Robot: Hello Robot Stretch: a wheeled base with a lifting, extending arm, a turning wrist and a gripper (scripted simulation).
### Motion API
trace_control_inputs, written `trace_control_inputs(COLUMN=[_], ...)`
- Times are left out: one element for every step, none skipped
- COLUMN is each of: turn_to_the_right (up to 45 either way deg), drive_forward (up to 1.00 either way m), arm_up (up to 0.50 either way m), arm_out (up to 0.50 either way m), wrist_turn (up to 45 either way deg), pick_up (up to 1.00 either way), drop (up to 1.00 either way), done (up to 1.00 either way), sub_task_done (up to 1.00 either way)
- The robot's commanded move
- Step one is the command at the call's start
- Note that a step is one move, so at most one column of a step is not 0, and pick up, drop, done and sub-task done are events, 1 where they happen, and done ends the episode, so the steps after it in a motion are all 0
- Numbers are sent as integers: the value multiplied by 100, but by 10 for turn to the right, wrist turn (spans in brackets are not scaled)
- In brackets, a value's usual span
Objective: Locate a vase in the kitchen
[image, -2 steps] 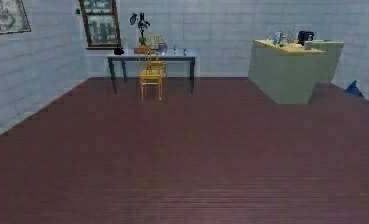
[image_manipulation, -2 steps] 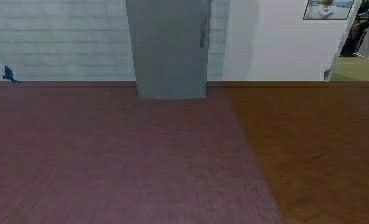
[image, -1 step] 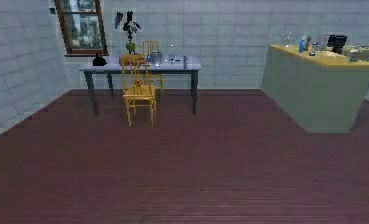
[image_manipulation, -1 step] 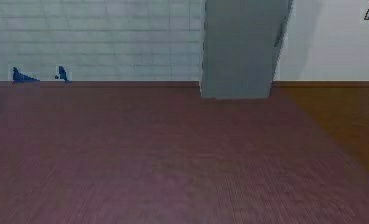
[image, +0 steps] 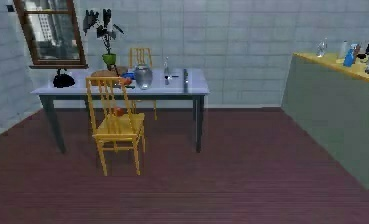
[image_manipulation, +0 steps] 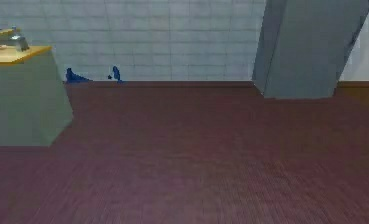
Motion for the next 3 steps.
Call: trace_control_inputs(turn_to_the_right=[0, 150, 0], drive_forward=[100, 0, 10], arm_up=[0, 0, 0], arm_out=[0, 0, 0], wrist_turn=[0, 0, 0], pick_up=[0, 0, 0], drop=[0, 0, 0], done=[0, 0, 0], sub_task_done=[0, 0, 0])
